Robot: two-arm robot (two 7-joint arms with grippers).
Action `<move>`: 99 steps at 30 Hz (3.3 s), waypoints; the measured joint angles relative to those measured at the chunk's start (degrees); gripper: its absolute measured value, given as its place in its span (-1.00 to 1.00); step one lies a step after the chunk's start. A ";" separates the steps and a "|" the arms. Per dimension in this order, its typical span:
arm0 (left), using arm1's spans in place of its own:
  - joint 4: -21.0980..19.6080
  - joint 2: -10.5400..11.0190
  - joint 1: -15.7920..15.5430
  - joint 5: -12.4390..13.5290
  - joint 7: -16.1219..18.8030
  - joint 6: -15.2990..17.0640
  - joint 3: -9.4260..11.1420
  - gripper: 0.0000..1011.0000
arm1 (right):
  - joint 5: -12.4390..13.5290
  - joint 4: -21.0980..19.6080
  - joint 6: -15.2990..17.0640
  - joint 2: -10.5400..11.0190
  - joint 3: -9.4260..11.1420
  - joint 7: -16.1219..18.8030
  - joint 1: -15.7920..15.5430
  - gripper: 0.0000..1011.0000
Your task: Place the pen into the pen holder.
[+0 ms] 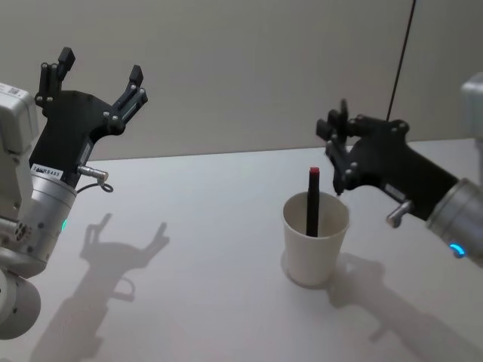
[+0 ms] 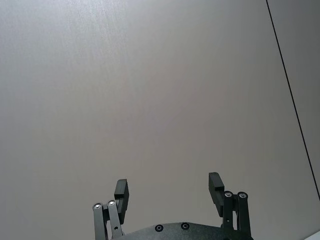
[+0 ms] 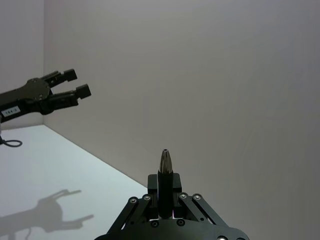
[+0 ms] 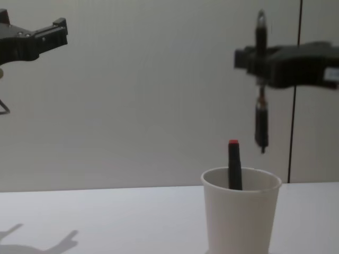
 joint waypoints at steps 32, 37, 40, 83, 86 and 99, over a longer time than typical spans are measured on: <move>0.00 0.03 0.00 0.01 0.03 -0.01 -0.02 0.98 | -6.71 8.24 -1.39 -5.34 -3.66 3.88 3.29 0.37; 0.00 0.03 0.00 0.01 0.03 -0.01 -0.02 0.98 | -6.82 8.27 -1.42 -5.37 -3.69 3.91 3.32 0.66; 0.01 0.03 0.00 0.01 0.03 -0.01 -0.02 0.98 | -6.95 7.61 -1.42 -5.13 -3.55 3.52 3.29 0.81; 6.04 -2.59 -5.19 2.26 -1.57 8.26 9.42 0.98 | -2.13 -15.02 1.36 12.71 13.50 -27.60 -13.43 0.98; 7.43 -3.18 -6.39 2.82 -1.95 10.20 11.57 0.98 | -2.12 -14.99 1.37 12.63 13.45 -27.57 -13.38 0.98; 9.65 -4.19 -8.30 3.67 -2.61 13.24 15.08 0.98 | -2.06 -9.78 -0.04 8.61 11.86 -24.43 -12.32 0.98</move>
